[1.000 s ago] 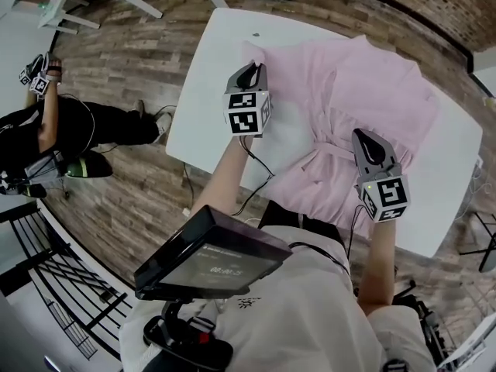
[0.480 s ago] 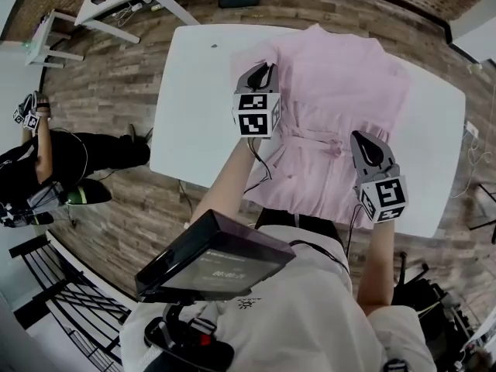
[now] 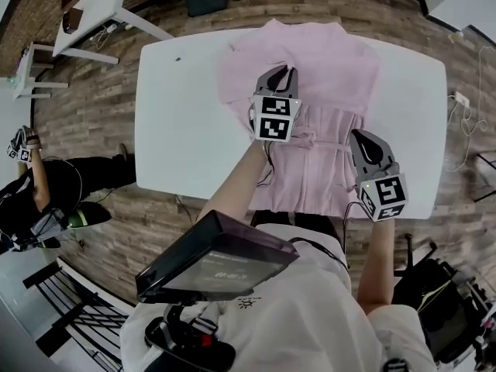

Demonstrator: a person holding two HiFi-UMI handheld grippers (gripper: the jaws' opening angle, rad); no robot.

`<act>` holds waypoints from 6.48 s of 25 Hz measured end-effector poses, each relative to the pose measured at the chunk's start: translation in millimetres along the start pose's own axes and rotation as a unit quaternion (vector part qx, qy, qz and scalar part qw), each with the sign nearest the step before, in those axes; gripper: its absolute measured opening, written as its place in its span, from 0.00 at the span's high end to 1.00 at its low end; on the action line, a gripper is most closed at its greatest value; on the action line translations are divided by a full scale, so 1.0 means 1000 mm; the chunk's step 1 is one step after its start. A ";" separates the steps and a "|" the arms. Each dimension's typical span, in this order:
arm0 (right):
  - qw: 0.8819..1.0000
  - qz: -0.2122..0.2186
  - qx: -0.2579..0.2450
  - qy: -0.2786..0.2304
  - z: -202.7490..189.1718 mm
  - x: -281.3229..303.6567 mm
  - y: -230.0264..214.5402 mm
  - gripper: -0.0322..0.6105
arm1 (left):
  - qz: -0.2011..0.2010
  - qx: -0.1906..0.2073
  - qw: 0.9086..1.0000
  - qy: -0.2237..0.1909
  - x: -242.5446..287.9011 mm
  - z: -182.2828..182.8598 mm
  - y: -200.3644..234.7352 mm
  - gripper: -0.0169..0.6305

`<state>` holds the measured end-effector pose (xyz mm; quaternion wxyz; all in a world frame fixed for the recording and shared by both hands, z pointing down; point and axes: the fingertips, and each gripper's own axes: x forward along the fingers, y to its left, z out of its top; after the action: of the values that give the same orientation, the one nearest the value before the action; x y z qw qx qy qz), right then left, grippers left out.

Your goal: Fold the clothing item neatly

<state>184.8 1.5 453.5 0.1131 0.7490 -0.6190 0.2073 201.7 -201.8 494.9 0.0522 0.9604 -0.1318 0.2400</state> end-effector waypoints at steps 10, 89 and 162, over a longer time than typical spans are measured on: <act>0.999 -0.040 0.021 0.012 -0.025 -0.028 -0.031 0.94 | -0.068 0.073 0.995 0.021 0.034 -0.020 -0.089 0.91; 0.961 -0.204 -0.108 0.150 -0.066 0.146 -0.164 0.92 | -0.006 -0.017 0.999 0.038 0.005 -0.081 0.077 0.97; 0.993 0.035 -0.115 0.015 0.068 0.195 -0.169 0.95 | -0.154 0.083 0.983 0.051 0.087 0.025 0.113 0.97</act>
<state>390.2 -163.5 495.7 0.2004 0.7056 -0.6630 0.1498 255.8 -334.8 518.4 0.0155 0.9567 0.0410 0.2878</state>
